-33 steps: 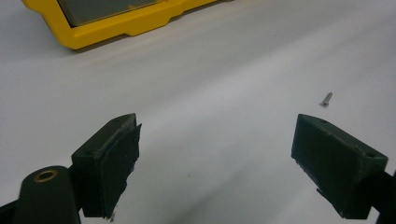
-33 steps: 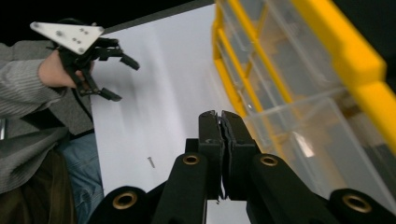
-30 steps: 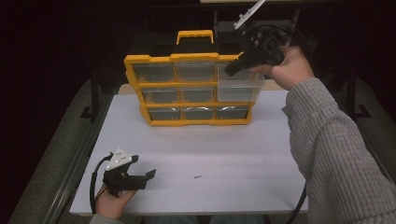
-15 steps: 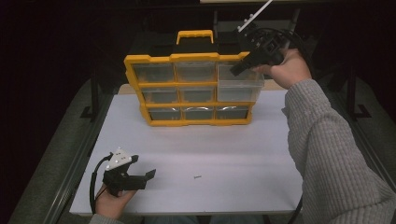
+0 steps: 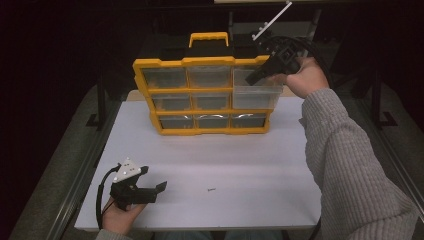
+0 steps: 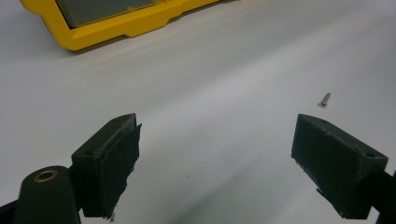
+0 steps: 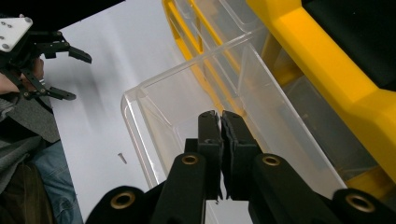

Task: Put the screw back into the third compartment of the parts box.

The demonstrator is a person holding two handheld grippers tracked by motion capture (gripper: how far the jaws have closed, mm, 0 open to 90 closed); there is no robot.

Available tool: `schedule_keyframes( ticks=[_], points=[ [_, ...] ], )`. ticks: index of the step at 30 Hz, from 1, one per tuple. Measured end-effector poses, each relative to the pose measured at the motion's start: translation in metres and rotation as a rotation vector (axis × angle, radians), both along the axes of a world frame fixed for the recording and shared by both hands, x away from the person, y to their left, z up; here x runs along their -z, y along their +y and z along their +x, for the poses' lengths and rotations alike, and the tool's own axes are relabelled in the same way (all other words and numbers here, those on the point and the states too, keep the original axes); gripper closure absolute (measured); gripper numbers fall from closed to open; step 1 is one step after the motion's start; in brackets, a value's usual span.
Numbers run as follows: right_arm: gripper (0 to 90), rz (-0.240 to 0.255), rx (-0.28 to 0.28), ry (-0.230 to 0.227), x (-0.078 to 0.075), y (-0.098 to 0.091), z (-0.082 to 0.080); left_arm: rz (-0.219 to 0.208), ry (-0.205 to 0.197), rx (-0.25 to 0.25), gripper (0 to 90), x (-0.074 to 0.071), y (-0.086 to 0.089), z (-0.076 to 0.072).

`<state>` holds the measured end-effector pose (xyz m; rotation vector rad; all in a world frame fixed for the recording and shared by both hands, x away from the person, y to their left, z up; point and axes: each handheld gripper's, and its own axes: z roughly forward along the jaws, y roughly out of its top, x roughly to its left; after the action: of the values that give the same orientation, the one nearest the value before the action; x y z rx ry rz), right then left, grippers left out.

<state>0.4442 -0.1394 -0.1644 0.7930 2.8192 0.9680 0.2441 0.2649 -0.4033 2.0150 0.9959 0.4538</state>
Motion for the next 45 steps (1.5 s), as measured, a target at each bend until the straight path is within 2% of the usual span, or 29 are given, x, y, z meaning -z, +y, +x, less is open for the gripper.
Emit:
schedule_keyframes(
  ticks=[3, 6, 10, 17, 24, 29, 32, 34, 37, 38, 42, 43, 45],
  points=[
    [84.0, 0.005, 0.003, -0.007, -0.001, -0.001, -0.001, -0.002, 0.002, -0.001, 14.4, 0.000, 0.000, 0.000],
    [83.7, 0.017, 0.002, -0.011, -0.005, -0.003, -0.004, -0.022, -0.002, -0.010, 14.4, 0.001, -0.002, 0.000],
    [82.6, 0.034, -0.013, -0.025, -0.012, -0.005, -0.011, -0.019, 0.000, -0.009, 14.4, 0.001, -0.002, 0.000],
    [79.2, 0.065, -0.076, -0.068, -0.025, -0.003, -0.031, -0.023, 0.010, -0.016, 14.4, 0.001, -0.003, -0.001],
    [76.4, 0.080, -0.142, -0.082, -0.025, 0.006, -0.051, -0.022, 0.005, -0.016, 14.4, 0.001, -0.002, -0.001],
    [74.1, 0.086, -0.183, -0.087, -0.015, 0.012, -0.062, -0.022, 0.006, -0.017, 14.4, 0.001, -0.002, -0.001],
    [72.9, 0.090, -0.199, -0.072, -0.006, 0.015, -0.067, -0.019, 0.005, -0.015, 14.4, 0.001, -0.002, -0.001],
    [72.1, 0.094, -0.216, -0.078, 0.001, 0.017, -0.069, -0.003, 0.009, -0.009, 14.4, 0.000, -0.001, -0.001],
    [70.6, 0.095, -0.231, -0.061, 0.013, 0.021, -0.073, -0.018, 0.010, -0.016, 14.4, 0.001, -0.002, -0.001],
    [69.9, 0.092, -0.239, -0.060, 0.018, 0.022, -0.074, -0.006, 0.002, -0.008, 14.5, 0.000, -0.001, 0.000],
    [66.8, 0.095, -0.251, -0.046, 0.032, 0.028, -0.079, -0.010, 0.002, -0.010, 14.4, 0.001, -0.002, 0.000],
    [66.3, 0.093, -0.256, -0.048, 0.035, 0.029, -0.080, 0.005, 0.004, -0.004, 14.4, 0.000, 0.000, 0.000],
    [65.0, 0.096, -0.265, -0.045, 0.043, 0.032, -0.082, 0.003, 0.004, -0.004, 14.4, 0.000, 0.000, 0.000]
  ],
)
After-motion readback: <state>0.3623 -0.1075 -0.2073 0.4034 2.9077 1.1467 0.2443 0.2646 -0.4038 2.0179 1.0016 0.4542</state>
